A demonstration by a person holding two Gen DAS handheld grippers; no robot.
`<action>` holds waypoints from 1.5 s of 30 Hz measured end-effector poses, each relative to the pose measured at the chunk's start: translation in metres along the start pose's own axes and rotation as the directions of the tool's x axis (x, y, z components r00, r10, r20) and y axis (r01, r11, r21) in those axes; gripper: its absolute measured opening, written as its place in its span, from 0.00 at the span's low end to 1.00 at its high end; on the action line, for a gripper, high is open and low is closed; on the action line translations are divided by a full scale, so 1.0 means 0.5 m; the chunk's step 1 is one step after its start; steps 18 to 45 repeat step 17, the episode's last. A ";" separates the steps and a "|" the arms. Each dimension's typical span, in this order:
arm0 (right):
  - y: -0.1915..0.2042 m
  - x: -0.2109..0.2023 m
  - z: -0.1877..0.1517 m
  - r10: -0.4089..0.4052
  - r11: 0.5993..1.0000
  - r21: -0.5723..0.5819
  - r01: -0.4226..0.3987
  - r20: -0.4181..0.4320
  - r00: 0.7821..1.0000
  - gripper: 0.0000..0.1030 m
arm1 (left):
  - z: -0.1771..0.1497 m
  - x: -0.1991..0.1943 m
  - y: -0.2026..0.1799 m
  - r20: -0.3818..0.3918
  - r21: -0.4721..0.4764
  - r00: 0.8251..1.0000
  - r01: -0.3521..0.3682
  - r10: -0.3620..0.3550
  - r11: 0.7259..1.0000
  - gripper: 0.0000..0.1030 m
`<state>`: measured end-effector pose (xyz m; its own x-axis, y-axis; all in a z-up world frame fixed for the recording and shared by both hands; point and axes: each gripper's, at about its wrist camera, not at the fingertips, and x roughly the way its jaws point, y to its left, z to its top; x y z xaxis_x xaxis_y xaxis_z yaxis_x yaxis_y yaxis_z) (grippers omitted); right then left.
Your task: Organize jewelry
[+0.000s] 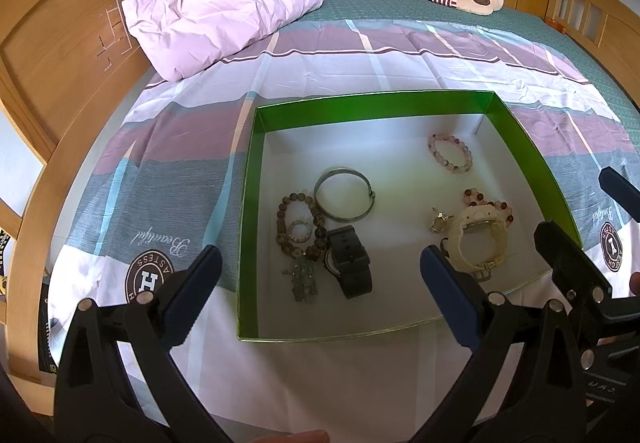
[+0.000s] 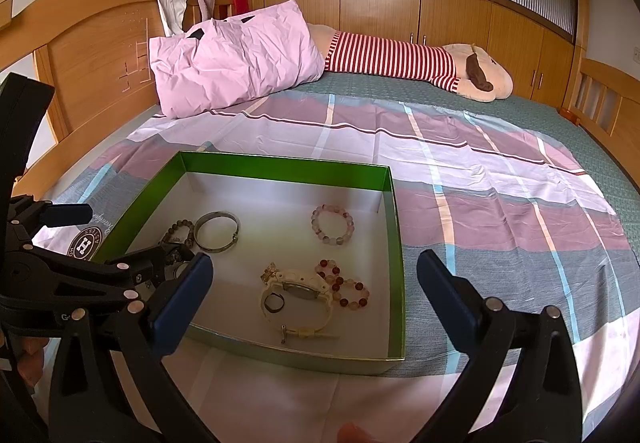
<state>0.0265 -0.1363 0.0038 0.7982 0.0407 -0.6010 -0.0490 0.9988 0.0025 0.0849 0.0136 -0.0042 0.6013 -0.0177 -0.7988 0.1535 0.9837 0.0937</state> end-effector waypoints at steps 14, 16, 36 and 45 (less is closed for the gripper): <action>0.005 0.004 -0.006 0.009 1.000 -0.026 -0.009 -0.006 1.000 0.99 | -0.002 -0.003 0.010 0.013 -0.041 1.000 -0.001 0.001 0.999 0.98; 0.004 0.003 -0.008 0.011 1.000 -0.023 -0.011 -0.009 1.000 0.99 | -0.002 -0.003 0.009 0.017 -0.039 1.000 -0.003 0.003 0.999 0.98; 0.004 0.003 -0.007 0.012 1.000 -0.023 -0.012 -0.010 1.000 0.99 | -0.001 -0.003 0.008 0.017 -0.038 1.000 -0.003 0.003 0.999 0.98; 0.004 0.003 -0.007 0.012 1.000 -0.023 -0.012 -0.010 1.000 0.99 | -0.001 -0.003 0.008 0.017 -0.038 1.000 -0.003 0.003 0.999 0.98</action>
